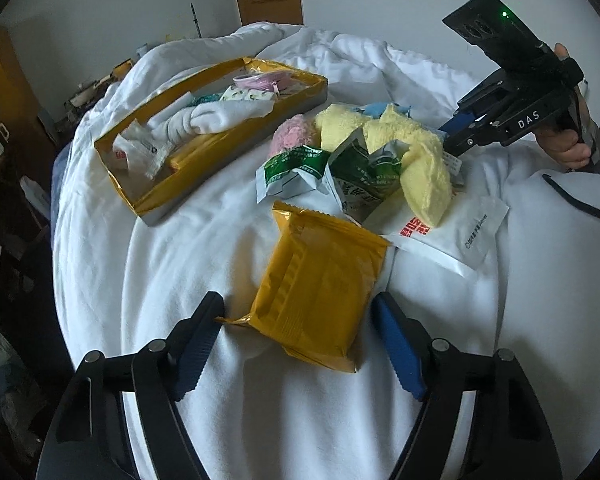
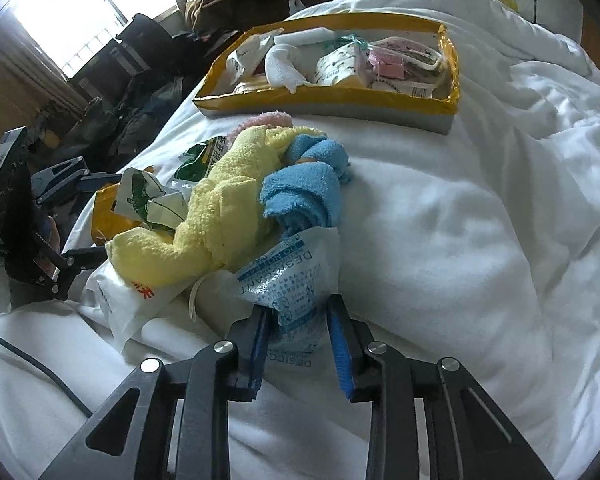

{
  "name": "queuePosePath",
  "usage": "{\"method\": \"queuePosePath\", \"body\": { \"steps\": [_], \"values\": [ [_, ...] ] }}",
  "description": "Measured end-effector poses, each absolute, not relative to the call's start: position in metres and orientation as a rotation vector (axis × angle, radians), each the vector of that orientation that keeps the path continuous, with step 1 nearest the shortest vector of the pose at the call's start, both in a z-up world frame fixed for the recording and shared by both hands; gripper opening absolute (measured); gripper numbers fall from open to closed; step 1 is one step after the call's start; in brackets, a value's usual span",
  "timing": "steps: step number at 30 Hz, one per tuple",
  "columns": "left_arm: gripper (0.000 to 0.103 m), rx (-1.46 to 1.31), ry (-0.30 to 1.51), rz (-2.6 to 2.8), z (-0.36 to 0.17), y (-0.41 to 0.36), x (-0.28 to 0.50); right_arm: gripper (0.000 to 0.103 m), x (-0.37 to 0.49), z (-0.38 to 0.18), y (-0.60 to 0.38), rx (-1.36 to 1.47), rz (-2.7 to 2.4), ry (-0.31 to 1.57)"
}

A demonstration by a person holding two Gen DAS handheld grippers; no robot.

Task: Organize soft objects
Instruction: 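Grasp the white desiccant packet with the right tool while the left tool grasps the yellow packet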

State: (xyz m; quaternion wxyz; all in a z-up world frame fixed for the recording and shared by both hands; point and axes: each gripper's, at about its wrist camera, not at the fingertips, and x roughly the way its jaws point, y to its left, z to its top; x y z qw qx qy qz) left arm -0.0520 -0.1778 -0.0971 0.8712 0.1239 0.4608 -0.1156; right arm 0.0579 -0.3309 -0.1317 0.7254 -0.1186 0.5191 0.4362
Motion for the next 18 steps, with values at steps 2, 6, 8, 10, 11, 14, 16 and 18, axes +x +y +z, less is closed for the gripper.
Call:
{"method": "queuePosePath", "body": {
  "steps": [2, 6, 8, 10, 11, 14, 16, 18],
  "values": [
    [0.076, 0.258, 0.969, -0.238, -0.098, -0.178, -0.051, 0.033, 0.056, -0.132, -0.327, -0.261, 0.96, 1.14],
    [0.062, 0.212, 0.963, -0.274, -0.096, -0.175, -0.054, 0.028, 0.048, -0.128, -0.323, -0.297, 0.953, 1.104],
    [0.05, 0.182, 0.961, -0.309, -0.092, -0.172, -0.057, 0.027, 0.045, -0.127, -0.323, -0.315, 0.948, 1.096],
    [0.05, 0.178, 0.949, -0.32, -0.089, -0.171, -0.058, 0.026, 0.043, -0.125, -0.323, -0.321, 0.953, 1.1],
    [0.05, 0.179, 0.949, -0.322, -0.089, -0.171, -0.058, 0.025, 0.043, -0.124, -0.323, -0.323, 0.957, 1.099],
    [0.05, 0.194, 0.945, -0.325, -0.088, -0.172, -0.06, 0.024, 0.044, -0.117, -0.325, -0.329, 0.973, 1.095],
    [0.05, 0.199, 0.932, -0.334, -0.086, -0.169, -0.064, 0.023, 0.046, -0.113, -0.326, -0.327, 0.981, 1.092],
    [0.05, 0.194, 0.917, -0.347, -0.082, -0.163, -0.068, 0.023, 0.045, -0.112, -0.326, -0.325, 0.982, 1.092]
  ]
}}
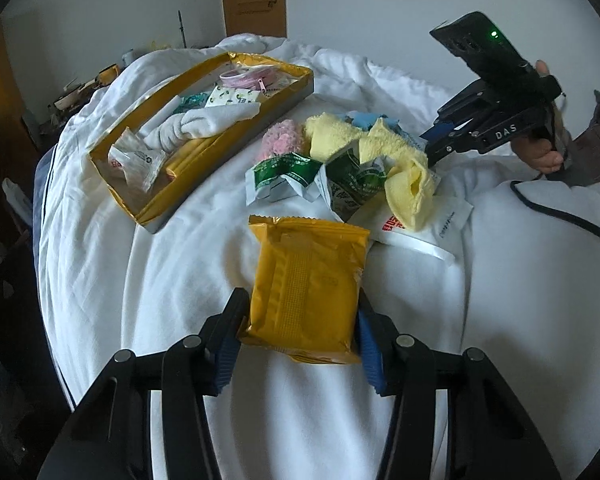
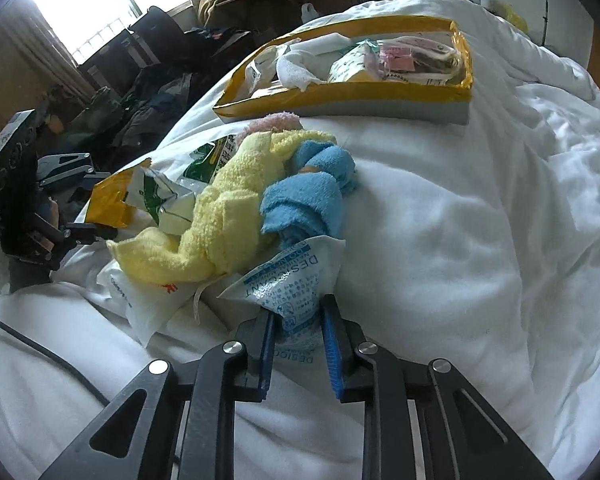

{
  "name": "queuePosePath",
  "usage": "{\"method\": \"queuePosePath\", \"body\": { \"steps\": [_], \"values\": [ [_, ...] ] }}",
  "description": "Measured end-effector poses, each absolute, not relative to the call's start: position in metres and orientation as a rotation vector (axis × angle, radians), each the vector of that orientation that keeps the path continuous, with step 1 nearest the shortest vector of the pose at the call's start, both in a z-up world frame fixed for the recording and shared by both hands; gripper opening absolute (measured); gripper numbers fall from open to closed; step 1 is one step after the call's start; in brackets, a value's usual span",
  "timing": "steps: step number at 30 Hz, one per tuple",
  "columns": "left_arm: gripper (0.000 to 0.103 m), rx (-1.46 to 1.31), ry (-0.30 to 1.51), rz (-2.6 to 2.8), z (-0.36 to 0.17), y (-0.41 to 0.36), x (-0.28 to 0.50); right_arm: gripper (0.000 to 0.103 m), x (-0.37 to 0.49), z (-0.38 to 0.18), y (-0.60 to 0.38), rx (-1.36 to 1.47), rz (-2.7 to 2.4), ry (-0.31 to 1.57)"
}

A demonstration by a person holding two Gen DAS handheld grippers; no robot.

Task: Organize soft objects
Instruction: 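Grasp the white desiccant packet with the right tool while the left tool grasps the yellow packet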

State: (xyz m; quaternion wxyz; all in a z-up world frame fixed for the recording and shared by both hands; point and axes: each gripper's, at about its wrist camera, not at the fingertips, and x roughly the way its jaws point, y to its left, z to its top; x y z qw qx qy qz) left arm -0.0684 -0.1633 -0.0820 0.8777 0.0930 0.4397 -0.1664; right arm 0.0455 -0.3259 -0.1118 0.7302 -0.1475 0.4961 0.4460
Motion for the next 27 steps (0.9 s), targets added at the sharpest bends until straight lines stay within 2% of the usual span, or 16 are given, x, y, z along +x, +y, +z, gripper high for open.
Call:
{"method": "queuePosePath", "body": {
  "steps": [27],
  "values": [
    [0.05, 0.096, 0.796, -0.356, -0.066, -0.131, -0.067, 0.023, 0.048, -0.113, -0.33, -0.346, 1.051, 1.098]
  ]
}}
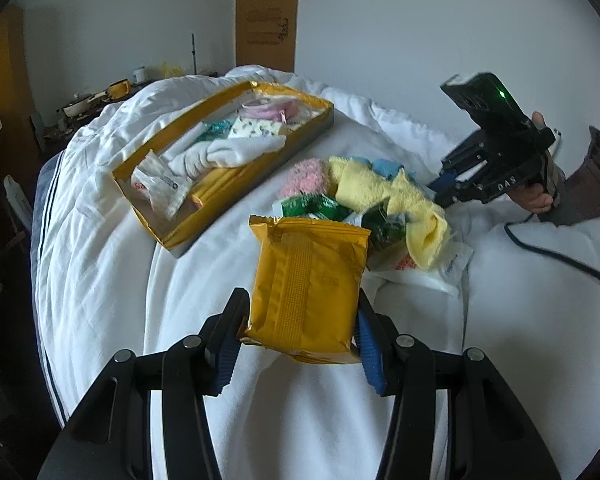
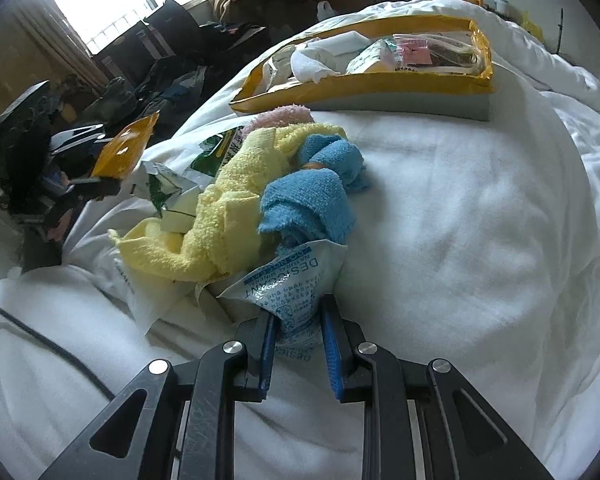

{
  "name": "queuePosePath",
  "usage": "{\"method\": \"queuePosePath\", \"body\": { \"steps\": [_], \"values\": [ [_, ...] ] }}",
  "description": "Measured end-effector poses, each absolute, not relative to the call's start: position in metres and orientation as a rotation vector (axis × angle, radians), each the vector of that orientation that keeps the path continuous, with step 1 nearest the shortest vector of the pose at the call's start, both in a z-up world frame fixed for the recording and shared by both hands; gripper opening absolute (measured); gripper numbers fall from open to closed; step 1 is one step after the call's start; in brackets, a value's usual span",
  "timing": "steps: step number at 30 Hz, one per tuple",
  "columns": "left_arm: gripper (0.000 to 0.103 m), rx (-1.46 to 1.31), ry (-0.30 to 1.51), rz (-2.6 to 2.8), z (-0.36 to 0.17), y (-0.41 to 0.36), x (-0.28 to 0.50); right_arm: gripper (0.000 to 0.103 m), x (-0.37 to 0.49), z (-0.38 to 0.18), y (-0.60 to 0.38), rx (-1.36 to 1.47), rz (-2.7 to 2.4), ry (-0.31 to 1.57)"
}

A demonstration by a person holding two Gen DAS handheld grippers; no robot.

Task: Organize soft objects
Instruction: 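Grasp the white desiccant packet with the right tool while the left tool grasps the yellow packet, then lower the desiccant packet and yellow packet into the tray with both tools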

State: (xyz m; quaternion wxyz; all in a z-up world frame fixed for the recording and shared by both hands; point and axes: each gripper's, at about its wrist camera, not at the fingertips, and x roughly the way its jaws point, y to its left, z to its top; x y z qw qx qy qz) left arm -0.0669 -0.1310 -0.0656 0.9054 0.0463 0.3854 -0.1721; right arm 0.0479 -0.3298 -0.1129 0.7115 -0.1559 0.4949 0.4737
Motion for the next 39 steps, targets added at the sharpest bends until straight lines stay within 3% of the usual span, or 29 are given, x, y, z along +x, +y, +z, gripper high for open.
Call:
{"method": "queuePosePath", "body": {
  "steps": [21, 30, 39],
  "values": [
    [0.05, -0.229, 0.625, -0.086, -0.032, -0.093, -0.025, 0.023, 0.052, -0.053, -0.346, -0.273, 1.079, 0.988],
    [0.05, -0.356, 0.725, 0.032, -0.036, -0.074, 0.068, 0.023, 0.121, -0.009, -0.273, -0.211, 0.914, 0.992],
    [0.05, -0.449, 0.731, 0.091, -0.044, -0.06, 0.135, 0.023, 0.185, -0.037, -0.213, -0.114, 0.798, 1.065]
  ]
}}
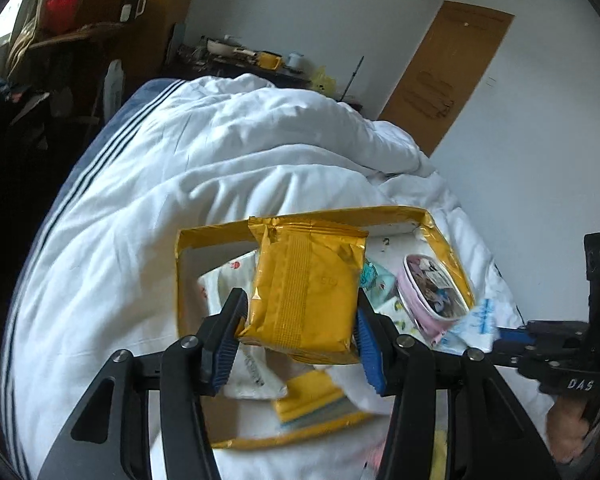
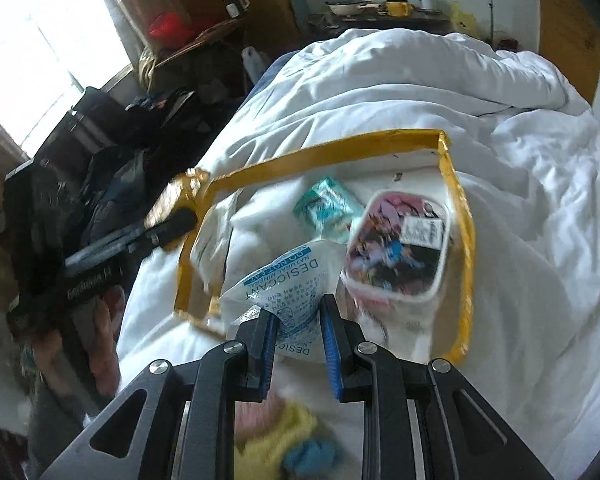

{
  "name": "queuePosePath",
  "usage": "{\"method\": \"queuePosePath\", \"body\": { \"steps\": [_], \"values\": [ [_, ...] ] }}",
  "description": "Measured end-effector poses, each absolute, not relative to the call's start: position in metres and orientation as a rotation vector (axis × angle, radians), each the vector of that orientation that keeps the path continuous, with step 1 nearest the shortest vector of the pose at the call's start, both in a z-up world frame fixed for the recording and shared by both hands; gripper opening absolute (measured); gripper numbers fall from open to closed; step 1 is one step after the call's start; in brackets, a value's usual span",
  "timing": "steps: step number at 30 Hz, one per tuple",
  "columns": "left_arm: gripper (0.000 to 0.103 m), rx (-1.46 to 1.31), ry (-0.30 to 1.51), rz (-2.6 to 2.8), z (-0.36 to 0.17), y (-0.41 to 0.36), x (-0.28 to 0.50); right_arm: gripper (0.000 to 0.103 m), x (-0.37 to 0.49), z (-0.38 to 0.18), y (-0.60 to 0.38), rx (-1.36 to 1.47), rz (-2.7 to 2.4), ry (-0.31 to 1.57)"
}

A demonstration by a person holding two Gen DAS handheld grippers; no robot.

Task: Organize soft objects
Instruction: 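Lower the desiccant packet and yellow packet into the tray with both tools, then open both tools over the tray and move them back to the pile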

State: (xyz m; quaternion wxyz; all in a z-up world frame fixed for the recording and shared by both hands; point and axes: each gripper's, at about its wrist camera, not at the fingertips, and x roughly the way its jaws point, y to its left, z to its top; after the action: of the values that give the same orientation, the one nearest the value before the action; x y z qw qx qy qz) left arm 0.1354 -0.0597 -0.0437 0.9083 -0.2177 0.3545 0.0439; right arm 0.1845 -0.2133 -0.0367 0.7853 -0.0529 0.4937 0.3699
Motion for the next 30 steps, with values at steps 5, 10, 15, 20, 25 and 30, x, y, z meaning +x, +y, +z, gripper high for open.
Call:
{"method": "queuePosePath", "body": {
  "steps": [5, 10, 15, 20, 25, 30],
  "values": [
    [0.05, -0.482, 0.748, 0.1, -0.06, -0.064, 0.15, 0.023, 0.191, -0.046, -0.194, -0.128, 0.734, 1.029],
    [0.05, -0.473, 0.758, 0.111, -0.068, -0.072, 0.157, 0.023, 0.204, -0.061, -0.194, -0.053, 0.712, 1.068],
    [0.05, -0.467, 0.773, 0.142, -0.077, -0.072, 0.161, 0.023, 0.203, -0.064, -0.19, -0.064, 0.708, 1.057],
    [0.057, -0.484, 0.803, 0.161, -0.088, -0.063, 0.161, 0.034, 0.204, -0.07, -0.188, -0.072, 0.691, 1.073],
    [0.078, -0.523, 0.776, 0.12, -0.079, -0.057, 0.152, 0.055, 0.203, -0.067, -0.202, 0.014, 0.748, 1.087],
    [0.085, -0.537, 0.732, 0.061, -0.055, -0.058, 0.126, 0.066, 0.165, -0.043, -0.239, 0.083, 0.865, 1.035]
  ]
}}
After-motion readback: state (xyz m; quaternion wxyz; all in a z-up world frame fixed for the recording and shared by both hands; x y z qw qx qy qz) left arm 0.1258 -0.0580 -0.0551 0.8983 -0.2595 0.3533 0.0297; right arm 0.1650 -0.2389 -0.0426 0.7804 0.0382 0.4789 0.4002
